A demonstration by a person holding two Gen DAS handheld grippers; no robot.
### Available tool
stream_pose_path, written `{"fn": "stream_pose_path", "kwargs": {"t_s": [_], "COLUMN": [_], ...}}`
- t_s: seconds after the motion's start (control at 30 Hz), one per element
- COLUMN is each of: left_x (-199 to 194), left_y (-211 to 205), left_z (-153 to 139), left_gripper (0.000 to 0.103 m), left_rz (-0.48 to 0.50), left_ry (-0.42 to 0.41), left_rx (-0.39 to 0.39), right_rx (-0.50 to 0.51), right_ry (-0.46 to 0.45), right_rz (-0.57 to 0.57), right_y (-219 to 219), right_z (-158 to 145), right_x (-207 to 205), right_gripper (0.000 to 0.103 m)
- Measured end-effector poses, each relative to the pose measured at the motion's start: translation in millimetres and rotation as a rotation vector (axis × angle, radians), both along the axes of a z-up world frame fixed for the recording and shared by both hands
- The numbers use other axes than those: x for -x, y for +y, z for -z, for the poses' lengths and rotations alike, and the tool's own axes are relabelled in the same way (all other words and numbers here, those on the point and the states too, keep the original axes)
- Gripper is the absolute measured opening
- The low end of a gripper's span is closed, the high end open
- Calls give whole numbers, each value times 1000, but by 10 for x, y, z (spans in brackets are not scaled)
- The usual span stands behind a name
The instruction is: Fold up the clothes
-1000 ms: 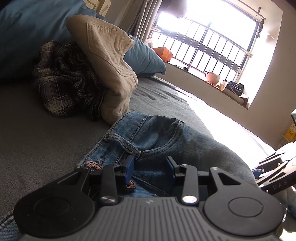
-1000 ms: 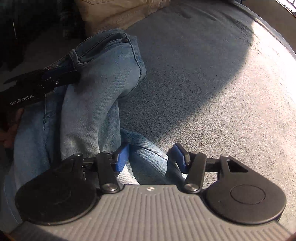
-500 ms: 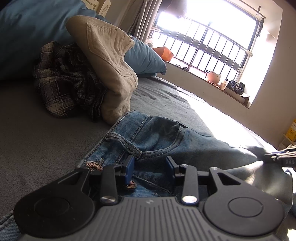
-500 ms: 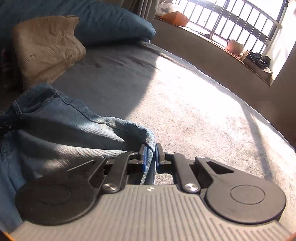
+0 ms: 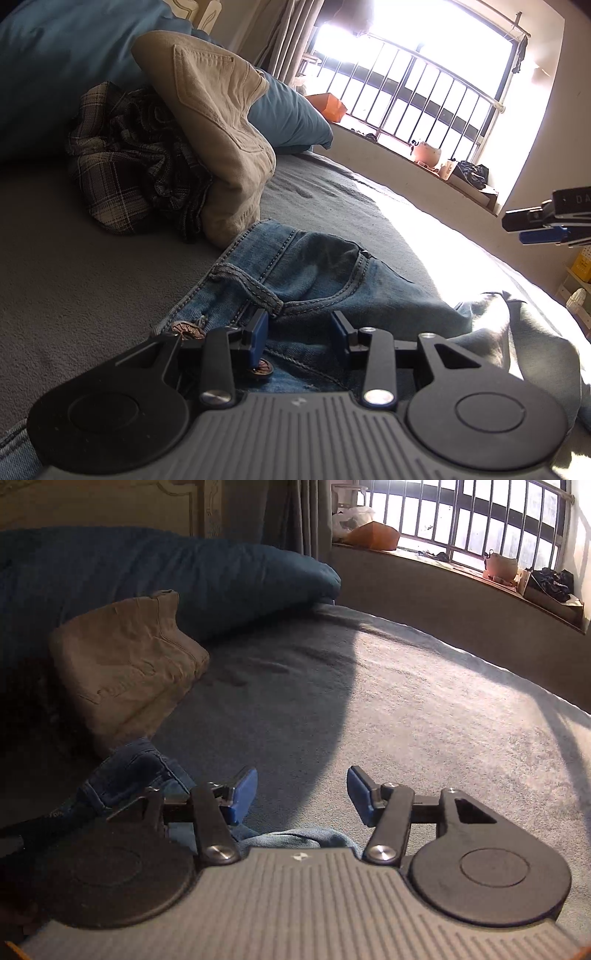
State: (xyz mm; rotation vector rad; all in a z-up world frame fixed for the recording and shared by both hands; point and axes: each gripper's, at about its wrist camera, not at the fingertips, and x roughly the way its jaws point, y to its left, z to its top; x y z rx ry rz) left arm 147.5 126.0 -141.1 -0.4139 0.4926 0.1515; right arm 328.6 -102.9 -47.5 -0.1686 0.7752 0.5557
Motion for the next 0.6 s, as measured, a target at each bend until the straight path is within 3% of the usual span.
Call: {"fn": "stream_pose_path", "kwargs": {"t_s": [0.2, 0.37, 0.53, 0.6], "left_x": [5, 2, -14, -19], "left_y": [-4, -1, -7, -11], "left_z": [-3, 1, 3, 4], "left_gripper": [38, 38, 38, 39], "left_rz": [0, 1, 2, 1], "left_ry": [0, -3, -1, -1], "left_rx": [-1, 0, -4, -6], "right_rx": [-100, -132, -159, -130], "right_ry": [162, 283, 412, 352], "right_rz": [-111, -153, -201, -252], "right_y": [481, 1076, 1354, 1393], "right_z": [143, 479, 686, 623], "right_x": [-337, -587, -698, -592], "right_gripper": [58, 61, 60, 33]}}
